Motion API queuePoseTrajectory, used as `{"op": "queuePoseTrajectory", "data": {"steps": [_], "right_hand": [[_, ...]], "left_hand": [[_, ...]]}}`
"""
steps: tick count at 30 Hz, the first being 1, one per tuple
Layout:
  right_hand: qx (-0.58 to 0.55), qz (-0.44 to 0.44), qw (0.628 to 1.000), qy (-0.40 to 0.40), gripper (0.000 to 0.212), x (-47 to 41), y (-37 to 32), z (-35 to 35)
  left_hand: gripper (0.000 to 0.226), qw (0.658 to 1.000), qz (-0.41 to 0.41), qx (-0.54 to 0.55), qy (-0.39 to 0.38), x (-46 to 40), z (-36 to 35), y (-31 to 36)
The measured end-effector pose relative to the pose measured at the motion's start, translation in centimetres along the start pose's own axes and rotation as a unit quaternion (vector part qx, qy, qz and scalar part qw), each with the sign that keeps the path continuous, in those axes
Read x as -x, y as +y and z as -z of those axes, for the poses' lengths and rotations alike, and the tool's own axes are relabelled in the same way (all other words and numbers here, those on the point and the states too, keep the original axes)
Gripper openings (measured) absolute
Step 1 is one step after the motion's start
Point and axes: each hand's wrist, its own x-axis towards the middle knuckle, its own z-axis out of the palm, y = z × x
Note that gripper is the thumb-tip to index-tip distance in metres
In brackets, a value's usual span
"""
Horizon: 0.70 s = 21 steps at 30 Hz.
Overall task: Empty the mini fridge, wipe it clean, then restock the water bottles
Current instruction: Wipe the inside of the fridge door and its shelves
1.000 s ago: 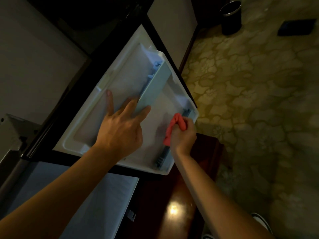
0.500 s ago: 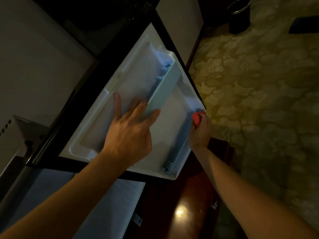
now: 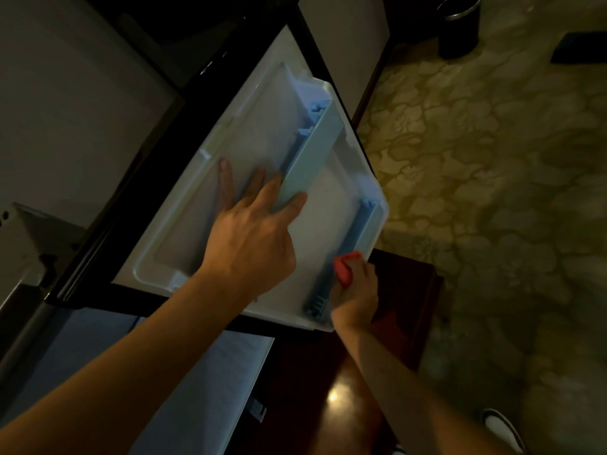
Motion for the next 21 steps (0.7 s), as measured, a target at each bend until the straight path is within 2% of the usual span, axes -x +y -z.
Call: {"op": "queuePoseTrajectory", "data": {"steps": [2, 6, 10, 16, 21], "right_hand": [[-0.016, 0.036, 0.999, 0.004, 0.041, 1.9, 0.7, -0.2], [-0.005, 0.039, 0.999, -0.001, 0.044, 1.8, 0.6, -0.2], [0.011, 0.002, 1.0, -0.012, 0.037, -2.8, -0.6, -0.1], [0.018, 0.043, 0.999, 0.0, 0.042, -11.7, -0.6, 0.5], [0.009, 0.037, 0.999, 0.011, 0.039, -12.8, -0.1, 0.1]], "left_hand": [[0.053, 1.0, -0.003, -0.003, 0.002, 0.0, 0.0, 0.0], [0.052, 1.0, -0.001, -0.003, 0.003, 0.0, 0.1, 0.1], [0.052, 1.0, 0.01, 0.001, -0.006, -0.3, 0.1, 0.0], [0.056, 1.0, 0.015, -0.006, -0.015, -0.3, 0.1, -0.1], [0.053, 1.0, 0.012, -0.012, -0.018, -0.3, 0.0, -0.2]]}}
